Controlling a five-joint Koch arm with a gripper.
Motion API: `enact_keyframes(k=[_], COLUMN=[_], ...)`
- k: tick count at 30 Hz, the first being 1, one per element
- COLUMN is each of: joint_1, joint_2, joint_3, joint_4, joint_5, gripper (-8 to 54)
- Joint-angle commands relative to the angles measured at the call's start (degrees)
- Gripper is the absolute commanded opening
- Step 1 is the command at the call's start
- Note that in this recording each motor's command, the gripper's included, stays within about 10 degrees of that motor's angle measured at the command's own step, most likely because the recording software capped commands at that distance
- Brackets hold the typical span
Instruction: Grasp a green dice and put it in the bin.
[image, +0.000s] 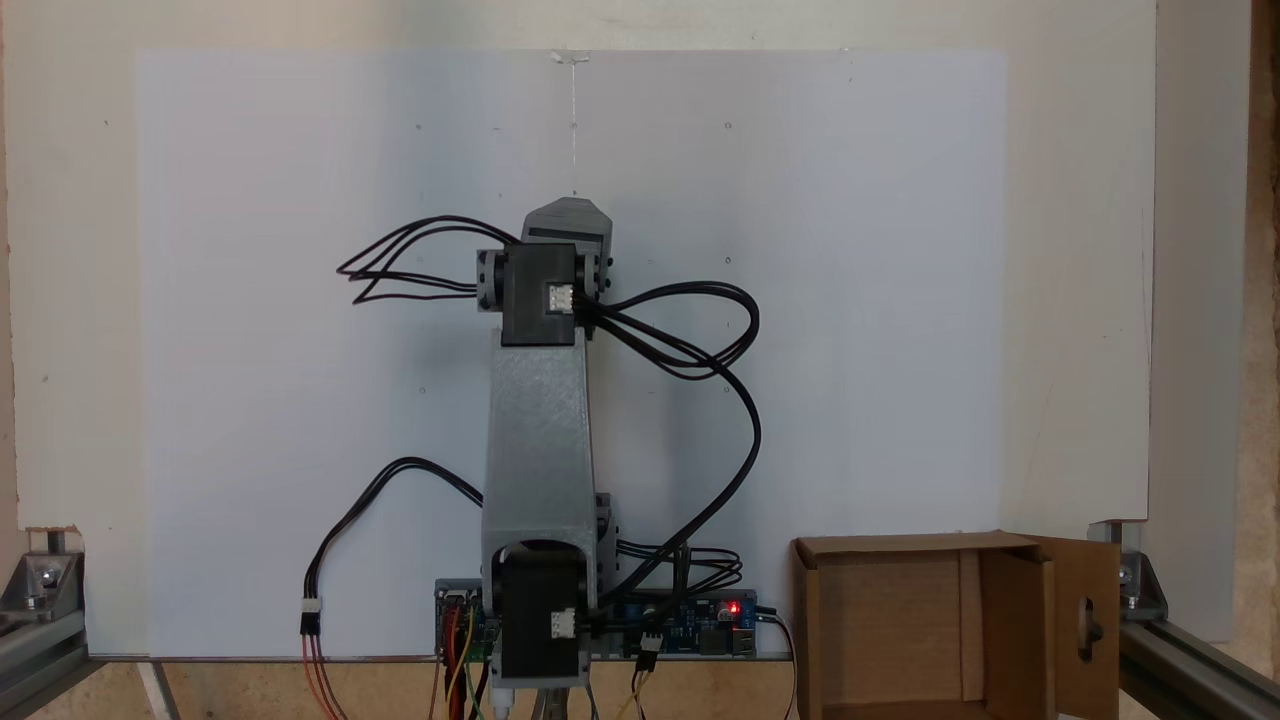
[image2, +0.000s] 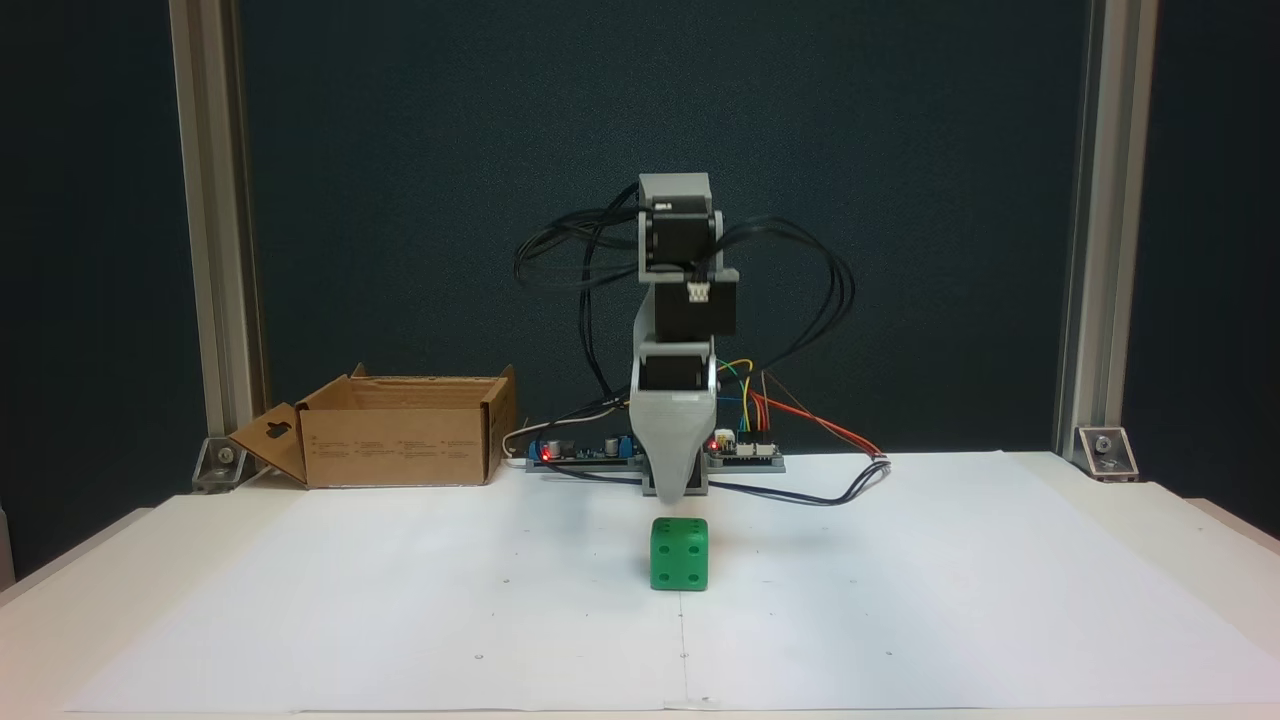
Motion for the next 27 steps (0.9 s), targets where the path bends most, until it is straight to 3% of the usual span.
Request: enact_keyframes(k=[1,27], joint_1=[-0.4,1.1], joint_2=[-0.7,-2.9], joint_3=[-4.4,2.4], joint_4=[-0.8,-7.0], joint_5=[2.3,2.2], gripper=[43.9,43.6])
